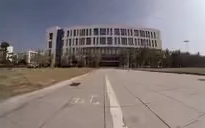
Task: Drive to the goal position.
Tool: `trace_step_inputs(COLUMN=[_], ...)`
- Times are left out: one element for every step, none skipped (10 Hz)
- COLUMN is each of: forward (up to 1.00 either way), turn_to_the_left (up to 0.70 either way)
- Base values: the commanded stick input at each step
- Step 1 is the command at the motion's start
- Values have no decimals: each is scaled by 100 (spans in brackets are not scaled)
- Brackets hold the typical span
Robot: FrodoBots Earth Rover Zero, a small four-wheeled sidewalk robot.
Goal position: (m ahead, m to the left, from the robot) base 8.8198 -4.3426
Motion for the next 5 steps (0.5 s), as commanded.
trace_step_inputs(forward=[70, 70, 70, 70, 70], turn_to_the_left=[-1, -1, -1, -1, -1])
